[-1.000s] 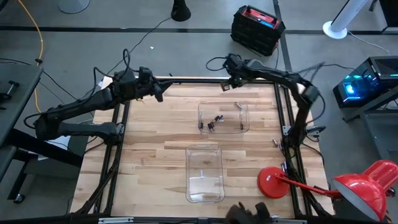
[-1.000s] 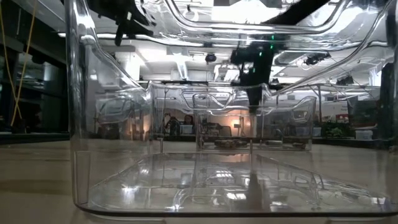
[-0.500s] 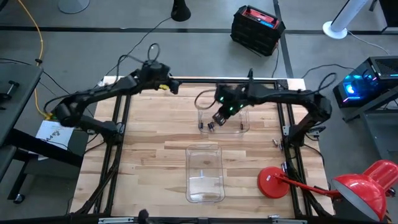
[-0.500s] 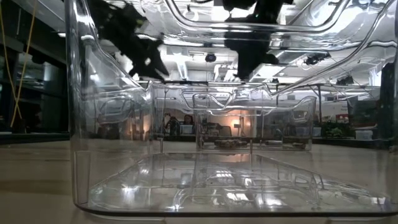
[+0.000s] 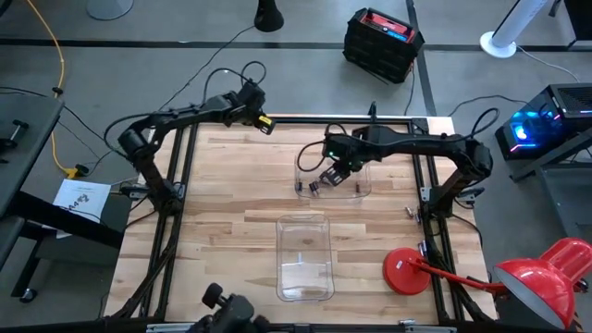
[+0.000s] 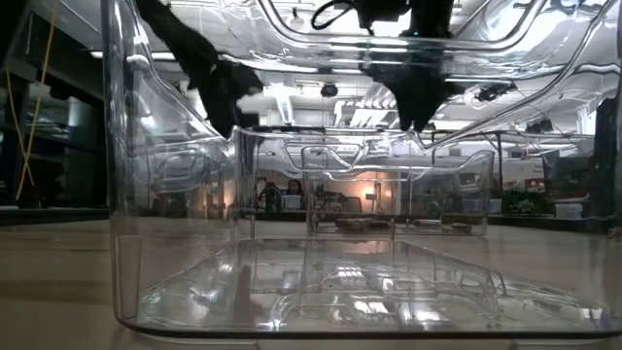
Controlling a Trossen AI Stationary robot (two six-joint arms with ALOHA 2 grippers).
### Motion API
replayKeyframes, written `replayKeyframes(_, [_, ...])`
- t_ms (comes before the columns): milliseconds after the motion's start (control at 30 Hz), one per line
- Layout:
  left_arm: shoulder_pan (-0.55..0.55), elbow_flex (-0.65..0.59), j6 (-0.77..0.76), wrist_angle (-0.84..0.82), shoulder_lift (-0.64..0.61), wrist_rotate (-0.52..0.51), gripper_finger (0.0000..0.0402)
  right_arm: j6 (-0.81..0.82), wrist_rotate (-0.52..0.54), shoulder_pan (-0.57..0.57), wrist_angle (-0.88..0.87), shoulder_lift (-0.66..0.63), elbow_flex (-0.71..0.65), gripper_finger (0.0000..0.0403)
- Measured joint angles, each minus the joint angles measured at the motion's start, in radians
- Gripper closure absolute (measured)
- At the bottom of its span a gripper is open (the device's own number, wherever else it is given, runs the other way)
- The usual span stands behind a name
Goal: Sort batteries
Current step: Put the silver battery into the bottom transparent bin
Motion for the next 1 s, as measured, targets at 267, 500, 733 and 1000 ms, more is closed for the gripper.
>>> replayKeyframes(267, [0.047,-0.050,-0.233,0.204,0.155,0.051,0.0400,0.049,0.011,0.002,-0.012,-0.003,0.000,0.0254])
replayKeyframes(500, [0.047,-0.017,-0.283,0.253,0.241,-0.009,0.0401,0.092,0.001,0.003,-0.027,-0.048,0.000,0.0254])
replayKeyframes(733, [0.038,-0.015,-0.322,0.201,0.249,-0.024,0.0401,0.165,0.040,0.003,-0.038,-0.151,0.001,0.0254])
replayKeyframes(1000, [-0.013,-0.051,-0.379,0.167,0.231,-0.104,0.0401,0.202,0.134,-0.003,-0.043,-0.244,0.001,0.0254])
